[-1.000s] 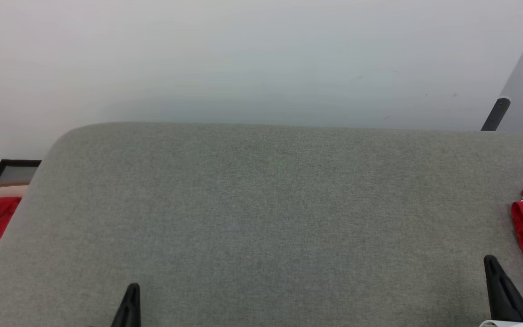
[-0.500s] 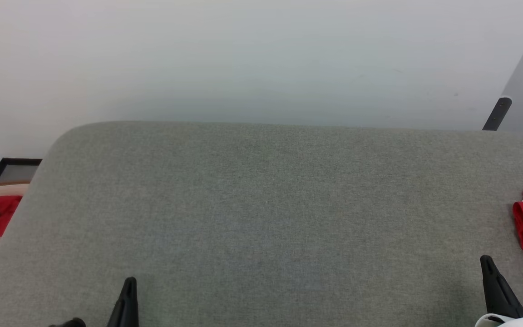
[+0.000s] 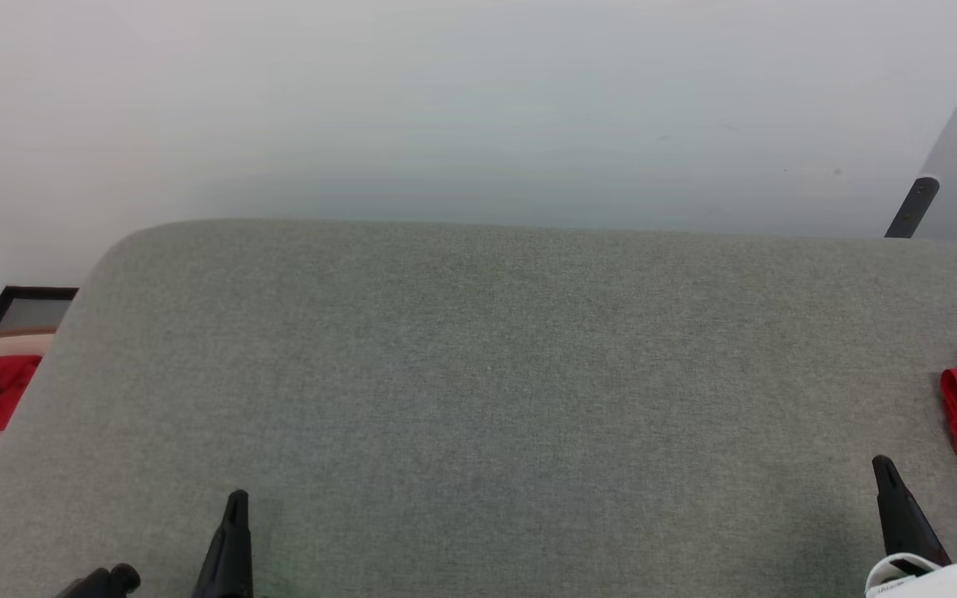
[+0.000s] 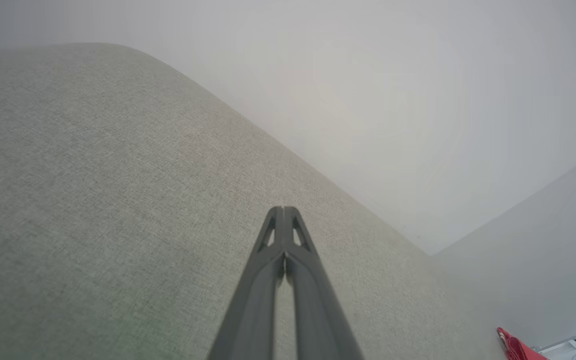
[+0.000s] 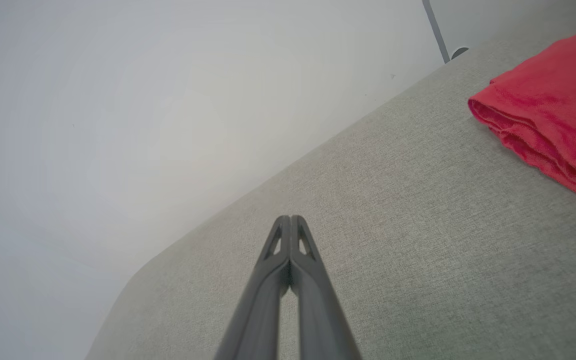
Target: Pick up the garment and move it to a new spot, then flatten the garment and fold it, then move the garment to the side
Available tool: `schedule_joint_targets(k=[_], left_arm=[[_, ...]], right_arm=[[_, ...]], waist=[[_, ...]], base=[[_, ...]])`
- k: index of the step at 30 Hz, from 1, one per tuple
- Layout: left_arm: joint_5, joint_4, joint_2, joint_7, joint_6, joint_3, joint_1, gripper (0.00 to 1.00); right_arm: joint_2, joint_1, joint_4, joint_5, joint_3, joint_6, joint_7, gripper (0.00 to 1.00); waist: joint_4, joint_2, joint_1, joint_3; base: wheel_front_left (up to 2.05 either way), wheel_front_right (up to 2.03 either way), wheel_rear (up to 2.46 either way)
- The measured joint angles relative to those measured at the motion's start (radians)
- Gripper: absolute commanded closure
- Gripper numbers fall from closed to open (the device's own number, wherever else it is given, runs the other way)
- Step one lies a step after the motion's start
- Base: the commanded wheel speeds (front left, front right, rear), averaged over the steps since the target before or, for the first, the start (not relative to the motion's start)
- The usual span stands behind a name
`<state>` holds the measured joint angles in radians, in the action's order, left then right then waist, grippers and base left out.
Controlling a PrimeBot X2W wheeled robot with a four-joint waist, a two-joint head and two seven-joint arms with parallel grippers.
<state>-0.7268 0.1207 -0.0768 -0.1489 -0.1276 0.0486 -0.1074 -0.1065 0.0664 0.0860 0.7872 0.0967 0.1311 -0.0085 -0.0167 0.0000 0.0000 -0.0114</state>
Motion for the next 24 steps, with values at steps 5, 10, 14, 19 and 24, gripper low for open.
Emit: schedule_joint_targets(k=[5,10,14,19,24], left_arm=[[-0.072,0.010,0.000,0.018,0.000,0.001,0.014,1.00],[-0.138,0.018,0.000,0.035,0.000,0.002,0.030,1.00],[-0.188,0.024,-0.001,0.049,0.000,0.004,0.042,1.00],[-0.249,0.032,-0.001,0.062,0.000,0.005,0.054,1.00],[-0.305,0.040,-0.001,0.079,0.000,0.008,0.068,1.00]], right_arm=[[0.003,-0.019,0.011,0.063,0.001,0.000,0.009,1.00],[0.010,-0.023,0.024,0.123,0.002,0.000,0.018,1.00],[0.013,-0.039,0.032,0.163,0.003,0.000,0.022,1.00],[0.016,-0.045,0.043,0.218,0.005,0.000,0.031,1.00],[0.019,-0.057,0.053,0.272,0.006,0.000,0.039,1.00]], waist=[[0.001,0.0000,0.0001,0.001],[0.002,0.0001,0.0001,0.002],[0.002,0.0000,0.0000,0.002],[0.003,0.0000,0.0000,0.003],[0.004,0.0000,0.0000,0.004]], base=[[0.00,0.00,0.00],[0.00,0.00,0.00],[0.00,0.00,0.00],[0.00,0.00,0.00],[0.00,0.00,0.00]])
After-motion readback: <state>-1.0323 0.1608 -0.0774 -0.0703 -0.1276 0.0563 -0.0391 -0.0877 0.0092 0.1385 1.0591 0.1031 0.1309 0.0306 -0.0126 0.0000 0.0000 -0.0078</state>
